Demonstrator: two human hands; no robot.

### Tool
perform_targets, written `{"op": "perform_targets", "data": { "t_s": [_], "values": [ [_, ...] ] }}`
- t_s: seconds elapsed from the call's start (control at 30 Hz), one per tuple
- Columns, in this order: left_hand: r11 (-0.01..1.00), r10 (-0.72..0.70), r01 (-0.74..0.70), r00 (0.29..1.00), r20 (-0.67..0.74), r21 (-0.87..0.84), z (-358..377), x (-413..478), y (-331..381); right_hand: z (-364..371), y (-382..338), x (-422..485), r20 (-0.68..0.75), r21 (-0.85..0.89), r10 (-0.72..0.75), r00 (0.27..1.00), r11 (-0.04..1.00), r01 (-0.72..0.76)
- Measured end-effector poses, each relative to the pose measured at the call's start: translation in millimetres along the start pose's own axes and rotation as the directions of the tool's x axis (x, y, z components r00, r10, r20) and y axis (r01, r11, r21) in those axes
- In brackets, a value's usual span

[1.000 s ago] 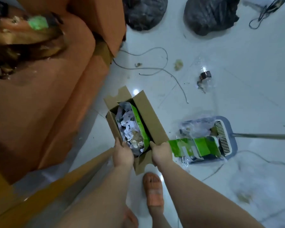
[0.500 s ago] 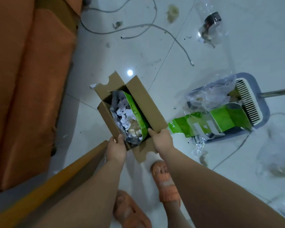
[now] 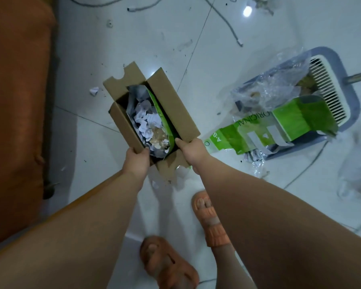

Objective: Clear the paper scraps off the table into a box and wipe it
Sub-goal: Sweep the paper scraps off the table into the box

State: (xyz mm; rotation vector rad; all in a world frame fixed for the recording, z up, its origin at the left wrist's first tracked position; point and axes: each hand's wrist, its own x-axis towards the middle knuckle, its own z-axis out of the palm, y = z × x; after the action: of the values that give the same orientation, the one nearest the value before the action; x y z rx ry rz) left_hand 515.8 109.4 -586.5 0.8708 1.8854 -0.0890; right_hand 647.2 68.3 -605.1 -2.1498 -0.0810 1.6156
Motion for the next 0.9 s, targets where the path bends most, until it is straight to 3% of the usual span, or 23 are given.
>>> {"op": "perform_targets", "data": {
  "t_s": [0.13, 0.27, 0.33, 0.43, 0.53, 0.67, 0.9],
  "values": [
    [0.993, -0.02, 0.016, 0.999, 0.027, 0.116, 7, -1, 4, -9, -3, -7, -0.084, -0.044, 0.001, 0.996, 0.999, -0.005],
    [0.998, -0.037, 0.042, 0.995, -0.091, 0.052, 11, -15, 20, -20, -15, -31, -0.152, -0.045, 0.089, 0.984, 0.994, -0.097],
    [0.998, -0.065, 0.063, 0.99, -0.126, -0.014, 11, -22, 25, -30, -24, -49, -0.218, 0.012, 0.047, 0.975, 0.999, -0.045],
    [0.995, -0.056, 0.046, 0.991, -0.122, -0.085, 8, -53, 49, -49, -43, -84, -0.245, -0.015, -0.159, 0.956, 0.987, 0.16],
    [0.994, 0.093, -0.095, 0.995, -0.041, -0.051, -1, -102, 96, -68, -71, -118, -0.194, -0.082, -0.298, 0.935, 0.954, 0.288],
    [0.947, 0.317, -0.31, 0.945, 0.083, -0.083, -25, -167, 157, -91, -125, -170, -0.201, 0.021, -0.364, 0.91, 0.927, 0.375],
    [0.835, 0.499, -0.517, 0.856, -0.134, -0.19, -110, -282, 257, -109, -232, -291, -0.144, 0.056, -0.527, 0.838, 0.841, 0.539]
  ]
}}
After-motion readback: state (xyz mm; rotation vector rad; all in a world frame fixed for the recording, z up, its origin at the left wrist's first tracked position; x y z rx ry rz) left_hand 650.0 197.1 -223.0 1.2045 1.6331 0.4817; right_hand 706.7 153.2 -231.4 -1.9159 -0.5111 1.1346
